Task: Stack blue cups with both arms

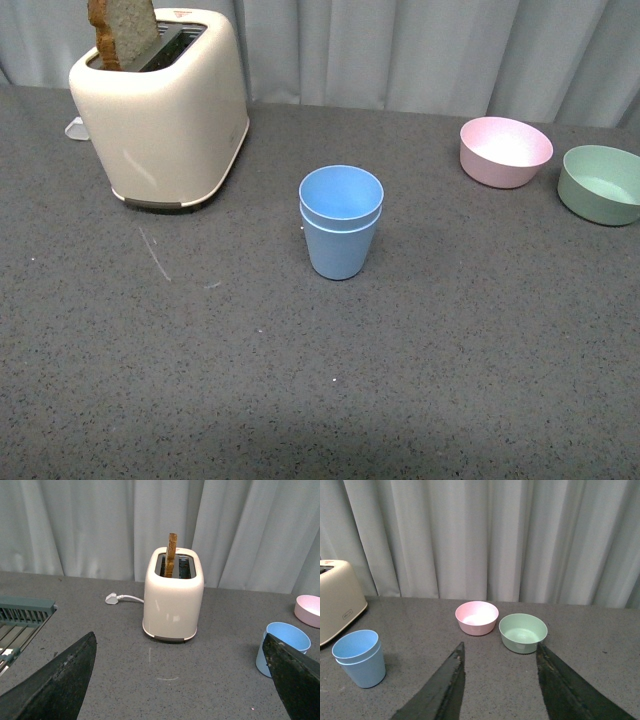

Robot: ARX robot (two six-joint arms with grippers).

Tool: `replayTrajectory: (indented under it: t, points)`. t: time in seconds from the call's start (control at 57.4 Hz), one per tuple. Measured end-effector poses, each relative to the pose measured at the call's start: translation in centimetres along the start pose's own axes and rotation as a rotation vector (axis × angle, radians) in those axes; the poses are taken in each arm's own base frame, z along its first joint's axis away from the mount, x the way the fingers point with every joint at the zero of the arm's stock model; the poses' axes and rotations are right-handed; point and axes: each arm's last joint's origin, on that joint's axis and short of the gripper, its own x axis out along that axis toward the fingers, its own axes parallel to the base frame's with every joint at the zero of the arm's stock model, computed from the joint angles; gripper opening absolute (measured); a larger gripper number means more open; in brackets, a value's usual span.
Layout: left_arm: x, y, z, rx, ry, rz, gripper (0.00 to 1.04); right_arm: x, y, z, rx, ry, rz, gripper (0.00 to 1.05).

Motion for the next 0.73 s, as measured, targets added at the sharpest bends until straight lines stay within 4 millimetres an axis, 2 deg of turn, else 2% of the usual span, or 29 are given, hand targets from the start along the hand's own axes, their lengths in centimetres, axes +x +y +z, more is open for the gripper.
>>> replayTrajectory:
  t: [0.07,0.174,0.227,0.296,0.732]
  points:
    - [0.0,0.0,0.0,0.0,0.0,0.0,0.98,0.0,0.0,0.0,0.0,0.0,0.0,0.61]
    - [0.0,0.0,0.0,0.0,0.0,0.0,0.98,0.0,0.0,0.0,0.0,0.0,0.0,0.88]
    - [0.0,0.0,0.0,0.0,0.0,0.0,0.98,0.0,0.0,0.0,0.002,0.0,0.0,0.97]
    - [0.0,0.0,0.0,0.0,0.0,0.0,0.98,0.0,0.0,0.0,0.001,0.0,0.0,0.94]
    - [0.0,0.0,0.0,0.0,0.0,0.0,0.98,0.0,0.0,0.0,0.001,0.0,0.0,0.95]
